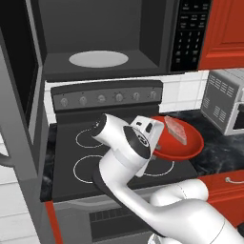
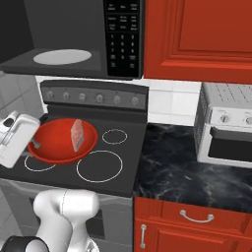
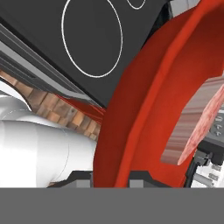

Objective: Remove the apple from the bowl and place it on the small plate. Then place the bowl with only the steak in the microwave, close the door, and press the start button to microwave the steak.

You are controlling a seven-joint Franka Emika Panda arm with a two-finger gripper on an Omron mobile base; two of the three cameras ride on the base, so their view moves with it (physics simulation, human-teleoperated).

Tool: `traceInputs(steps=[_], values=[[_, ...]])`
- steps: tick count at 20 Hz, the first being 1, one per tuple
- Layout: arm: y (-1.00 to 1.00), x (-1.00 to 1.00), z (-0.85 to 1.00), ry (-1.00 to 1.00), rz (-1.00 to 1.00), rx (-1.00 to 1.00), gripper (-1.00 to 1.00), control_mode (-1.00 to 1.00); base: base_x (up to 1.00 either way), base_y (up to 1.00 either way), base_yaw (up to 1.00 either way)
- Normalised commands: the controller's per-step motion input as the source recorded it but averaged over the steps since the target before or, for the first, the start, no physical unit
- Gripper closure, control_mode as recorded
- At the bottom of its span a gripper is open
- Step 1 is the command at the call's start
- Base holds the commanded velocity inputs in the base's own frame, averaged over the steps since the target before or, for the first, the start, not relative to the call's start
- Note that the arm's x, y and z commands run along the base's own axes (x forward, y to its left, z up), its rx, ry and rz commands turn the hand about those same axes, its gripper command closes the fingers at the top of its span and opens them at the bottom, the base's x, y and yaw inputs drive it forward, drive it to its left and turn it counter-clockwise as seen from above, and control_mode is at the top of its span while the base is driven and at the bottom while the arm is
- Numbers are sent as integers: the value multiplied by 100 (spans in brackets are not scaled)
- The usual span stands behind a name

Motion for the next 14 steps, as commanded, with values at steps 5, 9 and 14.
traceInputs(steps=[5,9,14], values=[[0,0,0,0,0,0,100,100,0,20,-10],[0,0,0,0,0,0,100,100,2,13,-7],[0,0,0,0,0,0,100,100,5,0,0]])
